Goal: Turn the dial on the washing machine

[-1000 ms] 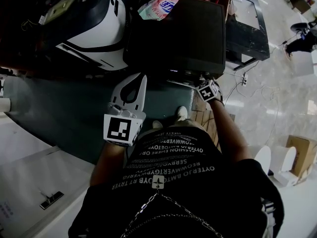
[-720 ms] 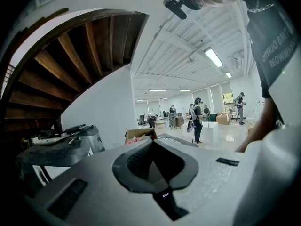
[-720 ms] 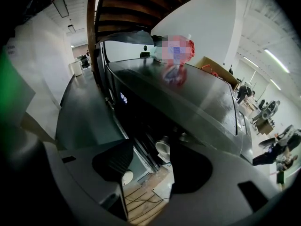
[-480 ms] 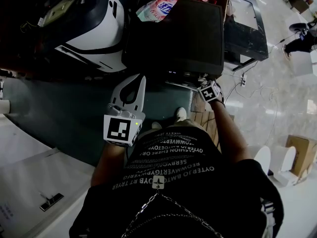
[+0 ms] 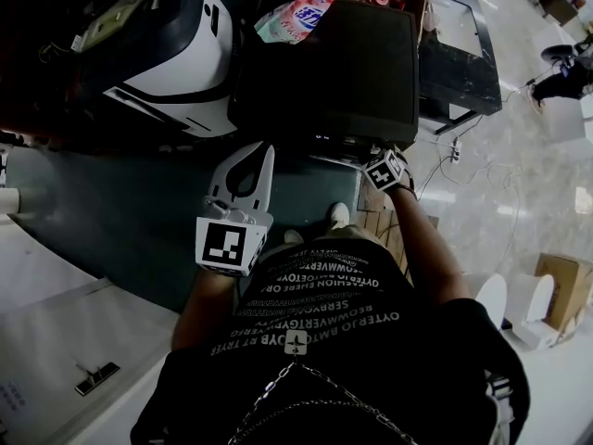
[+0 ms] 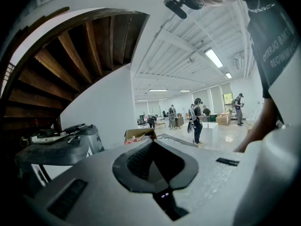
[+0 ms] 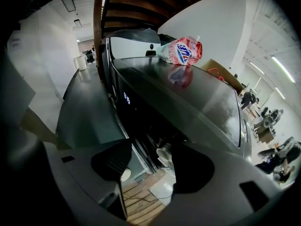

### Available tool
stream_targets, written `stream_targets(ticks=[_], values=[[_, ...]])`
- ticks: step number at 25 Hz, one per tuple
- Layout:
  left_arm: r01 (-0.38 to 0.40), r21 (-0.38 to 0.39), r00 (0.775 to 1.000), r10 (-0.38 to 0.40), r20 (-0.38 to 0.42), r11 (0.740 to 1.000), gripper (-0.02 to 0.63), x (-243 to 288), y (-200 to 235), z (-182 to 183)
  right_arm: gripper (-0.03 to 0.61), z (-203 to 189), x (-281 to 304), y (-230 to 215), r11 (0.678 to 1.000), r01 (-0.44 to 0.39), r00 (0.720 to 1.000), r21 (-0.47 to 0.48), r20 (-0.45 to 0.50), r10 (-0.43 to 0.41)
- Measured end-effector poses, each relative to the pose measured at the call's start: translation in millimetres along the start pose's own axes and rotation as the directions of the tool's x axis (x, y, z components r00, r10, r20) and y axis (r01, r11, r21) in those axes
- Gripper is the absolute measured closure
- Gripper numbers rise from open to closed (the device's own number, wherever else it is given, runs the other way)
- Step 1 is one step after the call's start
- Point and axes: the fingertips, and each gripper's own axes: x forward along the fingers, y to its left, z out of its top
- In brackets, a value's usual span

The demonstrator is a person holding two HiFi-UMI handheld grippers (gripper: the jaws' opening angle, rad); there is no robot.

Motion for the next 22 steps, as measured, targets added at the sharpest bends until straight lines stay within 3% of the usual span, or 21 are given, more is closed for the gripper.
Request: stream_targets(ticks=[22], values=[[-0.002,-0.020,1.000,0.002,-0.005,1.000,0.611,0,3,-6,0.316,-12,-1,-10,0.998,0.016,1.000,0.065,-0.019,-0.015]])
